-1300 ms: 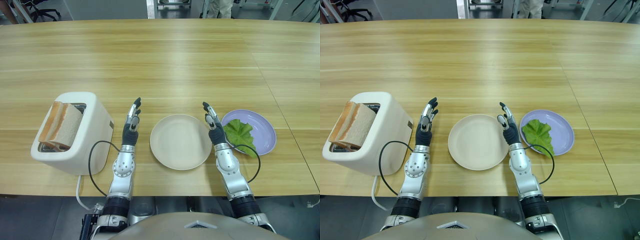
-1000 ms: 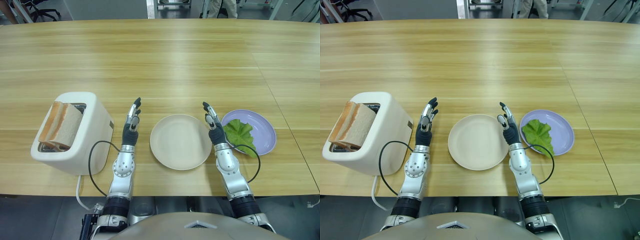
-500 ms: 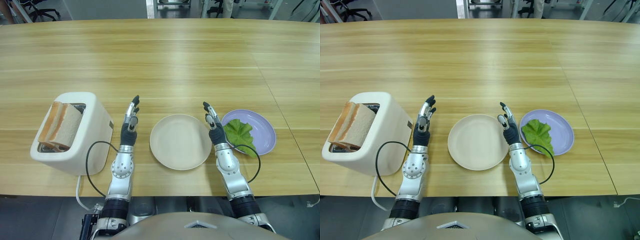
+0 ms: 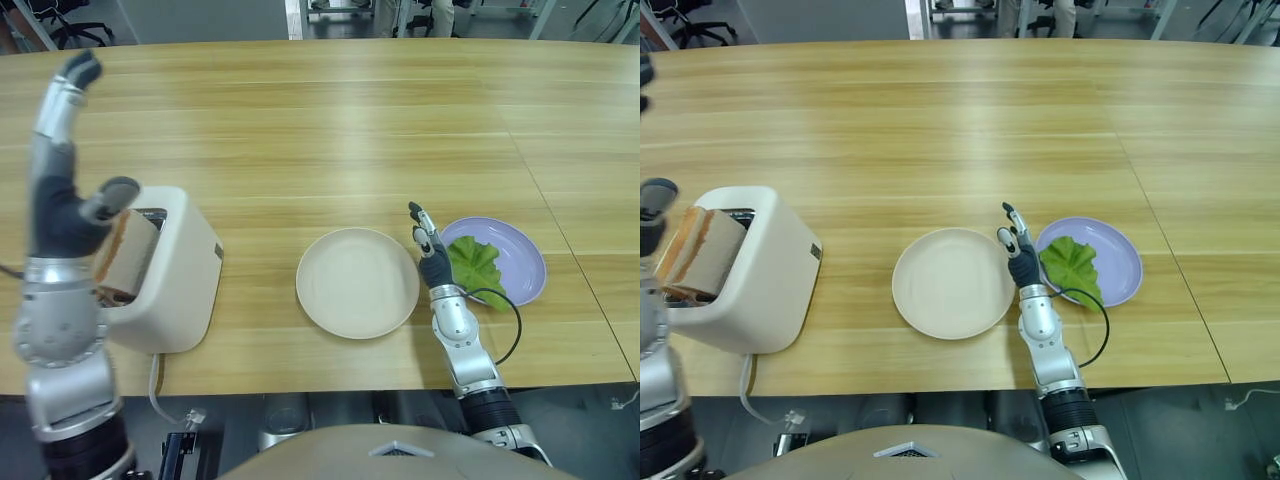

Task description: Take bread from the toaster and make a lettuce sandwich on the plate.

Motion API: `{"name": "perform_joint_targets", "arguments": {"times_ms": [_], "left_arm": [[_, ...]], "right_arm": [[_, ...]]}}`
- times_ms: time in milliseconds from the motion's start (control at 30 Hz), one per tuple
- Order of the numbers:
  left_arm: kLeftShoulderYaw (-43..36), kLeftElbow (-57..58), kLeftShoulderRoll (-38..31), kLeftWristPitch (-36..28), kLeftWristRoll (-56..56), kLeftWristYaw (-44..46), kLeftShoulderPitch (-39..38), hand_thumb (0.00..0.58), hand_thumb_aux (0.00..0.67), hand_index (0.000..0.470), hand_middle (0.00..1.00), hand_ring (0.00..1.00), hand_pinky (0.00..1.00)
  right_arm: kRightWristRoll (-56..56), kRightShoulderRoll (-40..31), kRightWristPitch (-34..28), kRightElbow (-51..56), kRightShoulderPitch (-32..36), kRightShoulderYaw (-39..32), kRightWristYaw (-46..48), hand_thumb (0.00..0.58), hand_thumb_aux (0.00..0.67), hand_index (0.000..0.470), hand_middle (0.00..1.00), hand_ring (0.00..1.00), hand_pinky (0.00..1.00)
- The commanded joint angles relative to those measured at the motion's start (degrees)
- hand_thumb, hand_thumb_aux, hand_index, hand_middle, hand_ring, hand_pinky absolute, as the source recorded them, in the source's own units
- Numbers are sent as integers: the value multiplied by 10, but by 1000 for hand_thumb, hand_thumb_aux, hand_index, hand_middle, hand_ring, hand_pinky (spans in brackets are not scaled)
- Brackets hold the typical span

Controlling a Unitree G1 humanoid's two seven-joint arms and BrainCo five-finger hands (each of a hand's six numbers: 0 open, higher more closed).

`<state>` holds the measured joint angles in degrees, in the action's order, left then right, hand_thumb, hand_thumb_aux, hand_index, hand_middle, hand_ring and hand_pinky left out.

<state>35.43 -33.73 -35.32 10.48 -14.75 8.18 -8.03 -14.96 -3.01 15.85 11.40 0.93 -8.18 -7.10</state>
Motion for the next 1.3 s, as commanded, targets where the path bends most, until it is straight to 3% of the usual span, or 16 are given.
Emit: {"name": "perform_joint_targets", "arguments": {"times_ms": [33, 300, 600, 1300], "left_arm": [[58, 34, -64, 14, -77, 37, -44, 0, 0, 0, 0, 0, 0], [67, 218, -170, 35, -263, -21, -122, 0, 0, 0, 0, 0, 0], [13, 327, -260, 71, -357, -88, -144, 0, 0, 0, 0, 0, 0], [-101, 387, -366, 95, -406, -121, -139, 0, 0, 0, 0, 0, 0]], "right_arm": [[0, 0, 1, 6, 0, 2, -2, 0, 0, 0, 0, 0, 0], [3, -2, 3, 6, -1, 6, -3, 0, 0, 0, 0, 0, 0], [7, -3, 1, 4, 2, 7, 0, 0, 0, 0, 0, 0, 0], [22, 7, -6, -2, 7, 8, 4, 0, 0, 0, 0, 0, 0]]}}
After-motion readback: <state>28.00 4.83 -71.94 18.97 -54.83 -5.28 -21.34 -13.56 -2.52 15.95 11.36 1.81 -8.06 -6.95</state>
